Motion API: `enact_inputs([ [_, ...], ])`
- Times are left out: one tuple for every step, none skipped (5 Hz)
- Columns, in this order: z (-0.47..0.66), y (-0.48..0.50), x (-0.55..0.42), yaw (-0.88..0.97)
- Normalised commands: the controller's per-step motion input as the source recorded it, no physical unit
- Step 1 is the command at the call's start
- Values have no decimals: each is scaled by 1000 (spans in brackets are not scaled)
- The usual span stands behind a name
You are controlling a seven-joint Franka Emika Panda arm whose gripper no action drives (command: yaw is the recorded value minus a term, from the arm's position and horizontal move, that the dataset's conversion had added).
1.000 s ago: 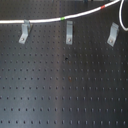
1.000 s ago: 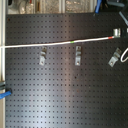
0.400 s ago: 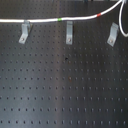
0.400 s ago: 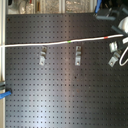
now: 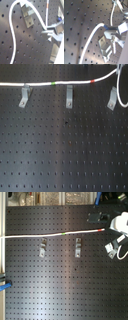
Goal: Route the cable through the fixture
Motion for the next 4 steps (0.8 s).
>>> enact_inputs([
  [110, 506, -138, -525],
  [-16, 516, -177, -485],
  [-7, 189, 2, -514],
  [1, -47, 1, 0],
])
